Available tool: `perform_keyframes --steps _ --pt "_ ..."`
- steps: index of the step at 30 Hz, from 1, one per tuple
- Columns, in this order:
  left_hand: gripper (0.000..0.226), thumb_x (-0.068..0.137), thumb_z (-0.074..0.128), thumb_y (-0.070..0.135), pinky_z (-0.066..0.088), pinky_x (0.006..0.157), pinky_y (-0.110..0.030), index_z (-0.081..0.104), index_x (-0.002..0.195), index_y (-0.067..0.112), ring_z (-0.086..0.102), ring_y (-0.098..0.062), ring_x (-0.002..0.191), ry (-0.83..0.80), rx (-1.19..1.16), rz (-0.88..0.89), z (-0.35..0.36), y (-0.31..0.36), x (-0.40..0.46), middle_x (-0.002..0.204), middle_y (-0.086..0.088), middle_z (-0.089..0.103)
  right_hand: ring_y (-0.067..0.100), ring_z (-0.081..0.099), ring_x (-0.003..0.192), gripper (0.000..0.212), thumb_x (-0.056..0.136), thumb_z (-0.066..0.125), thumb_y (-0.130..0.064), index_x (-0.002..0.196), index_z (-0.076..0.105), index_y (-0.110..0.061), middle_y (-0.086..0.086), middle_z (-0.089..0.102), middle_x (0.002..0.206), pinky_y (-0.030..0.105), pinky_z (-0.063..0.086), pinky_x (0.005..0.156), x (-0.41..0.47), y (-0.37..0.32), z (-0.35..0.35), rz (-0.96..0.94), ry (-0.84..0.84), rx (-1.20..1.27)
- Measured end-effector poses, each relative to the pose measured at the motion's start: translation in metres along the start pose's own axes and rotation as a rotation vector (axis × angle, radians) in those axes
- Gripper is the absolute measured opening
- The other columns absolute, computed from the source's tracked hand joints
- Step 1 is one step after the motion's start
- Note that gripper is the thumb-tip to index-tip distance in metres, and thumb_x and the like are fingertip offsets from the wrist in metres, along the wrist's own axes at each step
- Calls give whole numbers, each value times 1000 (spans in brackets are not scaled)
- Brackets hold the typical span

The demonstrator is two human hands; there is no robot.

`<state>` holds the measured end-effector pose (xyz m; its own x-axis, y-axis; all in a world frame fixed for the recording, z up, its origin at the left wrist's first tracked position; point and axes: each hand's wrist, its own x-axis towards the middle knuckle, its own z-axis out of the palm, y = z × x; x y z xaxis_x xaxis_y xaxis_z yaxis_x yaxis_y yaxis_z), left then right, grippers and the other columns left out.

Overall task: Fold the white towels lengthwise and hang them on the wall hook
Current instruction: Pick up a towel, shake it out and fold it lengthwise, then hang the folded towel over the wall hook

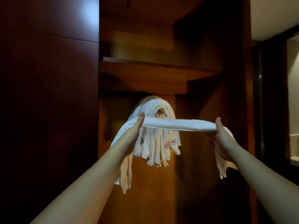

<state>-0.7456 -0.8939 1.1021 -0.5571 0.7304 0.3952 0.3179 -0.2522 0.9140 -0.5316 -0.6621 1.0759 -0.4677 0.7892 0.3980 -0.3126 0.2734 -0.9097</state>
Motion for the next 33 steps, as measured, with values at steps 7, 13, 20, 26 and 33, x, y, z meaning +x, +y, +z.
perform_keyframes --steps 7,13,20,26,33 --pt "136 48 18 101 11 125 -50 31 157 21 20 -26 152 131 95 -37 -33 15 95 164 -7 26 21 47 138 107 77 36 -85 157 29 -14 16 48 151 40 21 122 93 -16 41 -99 -72 19" --pt "113 60 16 94 23 114 -31 48 145 27 50 -7 131 105 94 76 -48 24 159 142 7 55 22 38 145 95 93 26 -78 158 26 -9 16 40 157 34 25 114 174 -35 65 -143 -111 38" --pt "124 49 19 99 27 102 -28 53 141 22 46 -15 134 337 103 149 -62 13 238 147 -3 51 15 31 147 109 81 17 -89 158 28 -12 9 33 162 37 16 120 264 -39 89 -149 -289 -47" --pt "157 17 13 113 38 104 -37 52 141 23 51 -25 132 567 165 117 -75 -2 290 143 -6 54 -1 68 91 118 75 22 -94 154 35 -8 -7 61 126 26 42 87 332 -22 114 -100 -381 -22" --pt "63 34 6 113 42 66 -31 49 61 76 55 -4 70 791 321 167 -97 -25 342 73 22 57 20 39 144 105 84 17 -89 150 44 -11 13 46 154 40 23 120 376 -8 135 -102 -371 49"
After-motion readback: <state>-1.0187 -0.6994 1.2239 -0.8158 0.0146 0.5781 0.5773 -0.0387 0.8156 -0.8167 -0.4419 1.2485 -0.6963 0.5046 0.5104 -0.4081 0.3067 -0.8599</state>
